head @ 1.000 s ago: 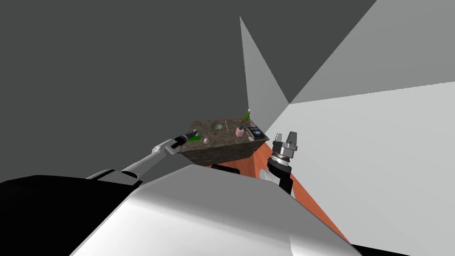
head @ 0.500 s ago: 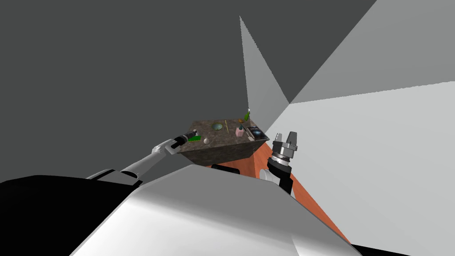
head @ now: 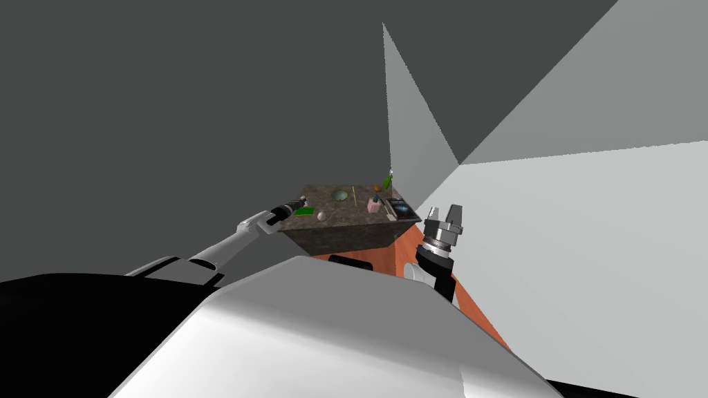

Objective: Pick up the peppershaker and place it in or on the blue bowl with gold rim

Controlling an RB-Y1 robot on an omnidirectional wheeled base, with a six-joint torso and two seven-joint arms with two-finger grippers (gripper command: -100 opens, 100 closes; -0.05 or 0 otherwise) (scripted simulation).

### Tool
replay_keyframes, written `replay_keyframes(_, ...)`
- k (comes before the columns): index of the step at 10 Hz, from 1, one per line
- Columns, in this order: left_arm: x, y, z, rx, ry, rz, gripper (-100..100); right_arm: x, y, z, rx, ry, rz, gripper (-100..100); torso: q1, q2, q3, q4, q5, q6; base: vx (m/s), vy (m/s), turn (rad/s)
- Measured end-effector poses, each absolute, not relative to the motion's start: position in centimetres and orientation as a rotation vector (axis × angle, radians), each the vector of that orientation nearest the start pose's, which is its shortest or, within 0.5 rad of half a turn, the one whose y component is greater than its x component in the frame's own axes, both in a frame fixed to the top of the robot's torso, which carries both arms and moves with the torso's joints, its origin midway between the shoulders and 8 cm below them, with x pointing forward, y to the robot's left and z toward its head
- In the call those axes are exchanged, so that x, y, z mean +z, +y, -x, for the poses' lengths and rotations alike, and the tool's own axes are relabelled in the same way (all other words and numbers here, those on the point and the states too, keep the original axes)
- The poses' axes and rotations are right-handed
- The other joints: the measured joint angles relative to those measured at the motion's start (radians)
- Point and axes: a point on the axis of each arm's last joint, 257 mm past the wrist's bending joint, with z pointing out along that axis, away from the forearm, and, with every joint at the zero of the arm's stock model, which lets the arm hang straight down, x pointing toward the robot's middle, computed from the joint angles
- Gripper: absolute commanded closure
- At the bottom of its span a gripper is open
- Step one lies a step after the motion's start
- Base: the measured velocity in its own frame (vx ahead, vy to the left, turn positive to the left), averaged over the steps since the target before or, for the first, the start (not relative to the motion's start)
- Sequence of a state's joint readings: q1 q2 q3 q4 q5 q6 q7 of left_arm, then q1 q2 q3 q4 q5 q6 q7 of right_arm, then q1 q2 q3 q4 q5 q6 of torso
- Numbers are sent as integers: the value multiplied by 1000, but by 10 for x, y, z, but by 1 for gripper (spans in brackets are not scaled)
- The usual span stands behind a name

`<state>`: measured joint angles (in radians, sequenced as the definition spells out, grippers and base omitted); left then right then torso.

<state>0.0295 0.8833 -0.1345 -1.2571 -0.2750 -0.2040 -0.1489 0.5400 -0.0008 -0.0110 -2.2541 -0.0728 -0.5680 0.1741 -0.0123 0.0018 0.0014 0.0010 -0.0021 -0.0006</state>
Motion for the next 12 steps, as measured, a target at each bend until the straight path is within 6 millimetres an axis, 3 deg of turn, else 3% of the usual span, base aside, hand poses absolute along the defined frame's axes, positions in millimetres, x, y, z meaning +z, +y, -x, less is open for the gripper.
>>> replay_keyframes(2,-235,496,-521,-178,1765,196,100,13,-296,-332,1158,605,-633,0,-3,-3,-2,0,-1,0,27,-177,142)
replay_keyframes(4,-220,493,-529,-169,1743,176,100,14,-296,-332,1158,606,-633,0,4,-4,-2,-1,0,1,18,-84,76)
replay_keyframes(6,-191,489,-539,-160,1702,148,100,13,-296,-332,1158,606,-633,0,-1,-4,-2,-1,-1,1,37,-194,140)
replay_keyframes(9,-159,485,-552,-153,1639,126,100,14,-296,-332,1158,605,-633,0,-4,-6,-3,-1,-2,5,26,-162,-110)
replay_keyframes(12,-157,477,-558,-175,1599,138,100,14,-296,-332,1158,606,-633,0,3,-8,-5,-2,0,4,45,-59,-245)
